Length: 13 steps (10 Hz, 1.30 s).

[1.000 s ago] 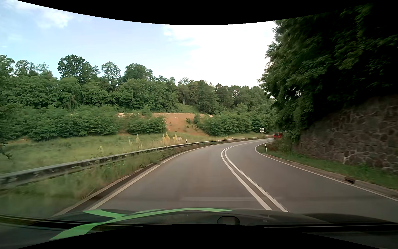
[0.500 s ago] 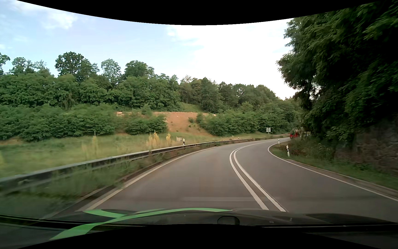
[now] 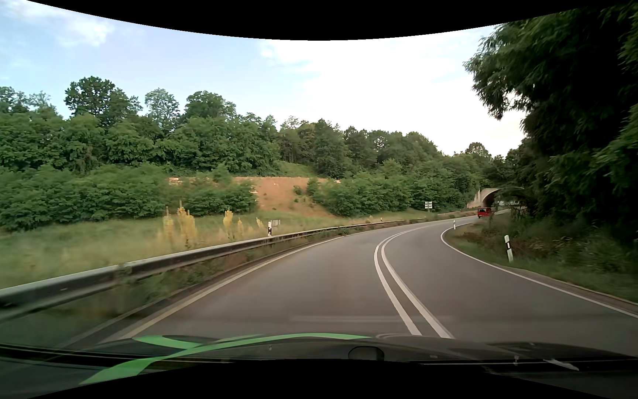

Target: Follow the waypoints while adhering to traffic rules and regulations

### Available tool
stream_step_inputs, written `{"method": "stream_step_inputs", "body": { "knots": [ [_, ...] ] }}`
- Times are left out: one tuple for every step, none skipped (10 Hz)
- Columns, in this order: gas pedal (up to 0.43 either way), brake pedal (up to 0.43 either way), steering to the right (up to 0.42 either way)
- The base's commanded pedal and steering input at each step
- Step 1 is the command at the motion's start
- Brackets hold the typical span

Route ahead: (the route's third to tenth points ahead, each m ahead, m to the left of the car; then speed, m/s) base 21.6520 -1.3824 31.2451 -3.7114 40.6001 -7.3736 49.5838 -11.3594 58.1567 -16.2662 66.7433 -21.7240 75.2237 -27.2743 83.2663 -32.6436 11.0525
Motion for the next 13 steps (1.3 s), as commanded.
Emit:
{"method": "stream_step_inputs", "body": {
  "knots": [
    [0.240,0.000,0.035],
    [0.240,0.000,0.037],
    [0.240,0.000,0.037],
    [0.240,0.000,0.037],
    [0.240,0.000,0.035],
    [0.240,0.000,0.027],
    [0.240,0.000,0.021],
    [0.240,0.000,0.021],
    [0.240,0.000,0.024],
    [0.240,0.000,0.026],
    [0.240,0.000,0.027],
    [0.240,0.000,0.030],
    [0.240,0.000,0.036]
  ]
}}
